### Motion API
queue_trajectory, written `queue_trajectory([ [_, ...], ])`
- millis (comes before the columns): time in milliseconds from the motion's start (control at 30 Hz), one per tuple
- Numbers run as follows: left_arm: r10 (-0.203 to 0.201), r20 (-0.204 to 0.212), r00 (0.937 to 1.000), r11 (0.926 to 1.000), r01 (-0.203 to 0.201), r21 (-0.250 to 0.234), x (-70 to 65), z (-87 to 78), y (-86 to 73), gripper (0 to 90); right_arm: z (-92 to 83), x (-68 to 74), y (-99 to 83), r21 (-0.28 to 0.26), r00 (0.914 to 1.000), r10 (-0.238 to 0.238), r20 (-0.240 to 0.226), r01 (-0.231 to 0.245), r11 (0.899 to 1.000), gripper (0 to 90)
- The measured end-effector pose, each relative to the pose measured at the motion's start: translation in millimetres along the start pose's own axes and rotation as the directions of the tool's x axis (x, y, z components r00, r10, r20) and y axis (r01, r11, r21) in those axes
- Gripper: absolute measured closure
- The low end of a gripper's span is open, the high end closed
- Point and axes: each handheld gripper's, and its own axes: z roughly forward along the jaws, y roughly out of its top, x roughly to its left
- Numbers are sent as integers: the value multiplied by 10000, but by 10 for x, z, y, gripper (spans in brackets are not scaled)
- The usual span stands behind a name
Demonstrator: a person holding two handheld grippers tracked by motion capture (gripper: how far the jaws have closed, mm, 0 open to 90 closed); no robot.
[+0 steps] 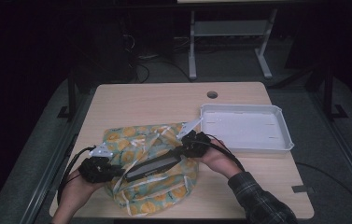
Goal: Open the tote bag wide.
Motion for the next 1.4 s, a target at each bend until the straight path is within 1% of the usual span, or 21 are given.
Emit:
queue_trajectory([
  [33,39,-28,10000,10000,-39,-19,8,-3,2,848,-3,-3,0,-9,10000,-11,27,11,10000,875],
  [100,45,-71,10000,9999,-46,-123,27,-27,15,881,-13,-13,0,-91,10000,-42,62,43,9999,877],
  [233,-55,-308,9995,9991,42,-432,79,-70,62,894,-33,-31,9,-215,9997,201,132,-198,9996,886],
  [267,-55,-361,9993,9990,39,-446,95,-67,74,894,-25,-49,6,-234,9998,107,191,-102,9997,887],
  [300,-41,-440,9990,9988,19,-486,112,-56,84,895,-18,-57,5,-215,9996,156,240,-150,9997,889],
  [333,-131,-466,9988,9988,109,-478,124,-43,89,895,-6,-69,4,-219,9995,165,259,-159,9996,890],
  [367,-93,-523,9986,9989,69,-460,145,-28,96,895,9,-76,6,-233,9993,251,274,-245,9994,891],
  [600,-315,-712,9970,9990,292,-340,244,90,121,897,127,-169,-16,-62,9972,512,545,-509,9987,892],
  [733,-350,-823,9960,9993,339,-153,297,151,130,898,193,-211,-45,173,9955,691,644,-704,9974,893],
  [800,-342,-908,9953,9994,346,29,322,183,125,898,232,-234,-69,312,9959,553,711,-576,9979,893],
  [867,-322,-912,9953,9993,341,184,349,219,108,899,265,-238,-94,479,9957,561,733,-597,9971,894],
  [900,-436,-929,9947,9986,461,247,353,235,98,898,286,-235,-106,545,9957,630,673,-667,9963,894],
  [933,-352,-933,9950,9987,385,334,369,249,89,899,304,-233,-117,684,9957,624,680,-670,9954,893],
  [1000,-466,-939,9945,9977,511,455,374,281,71,899,344,-223,-138,844,9961,607,636,-660,9942,894],
  [1033,-399,-971,9945,9971,459,603,382,297,63,899,366,-222,-151,939,9966,527,626,-584,9939,893],
  [1167,-428,-983,9942,9946,517,901,403,351,33,899,417,-207,-180,1174,9972,514,545,-575,9914,893],
  [1233,-376,-1076,9935,9936,487,1022,409,373,20,899,429,-208,-194,1283,9972,516,548,-583,9900,893],
  [1267,-224,-1318,9910,9912,392,1263,411,392,12,899,438,-205,-203,1302,9971,561,509,-623,9895,894],
  [1300,-148,-1396,9901,9898,343,1386,419,399,4,899,446,-208,-216,1335,9972,526,524,-592,9893,894],
  [1367,-261,-1437,9893,9902,453,1323,444,391,-13,898,443,-220,-225,1290,9974,518,505,-579,9899,893],
  [1400,-236,-1566,9874,9899,450,1348,450,384,-20,898,440,-218,-226,1299,9973,525,510,-588,9898,893],
])
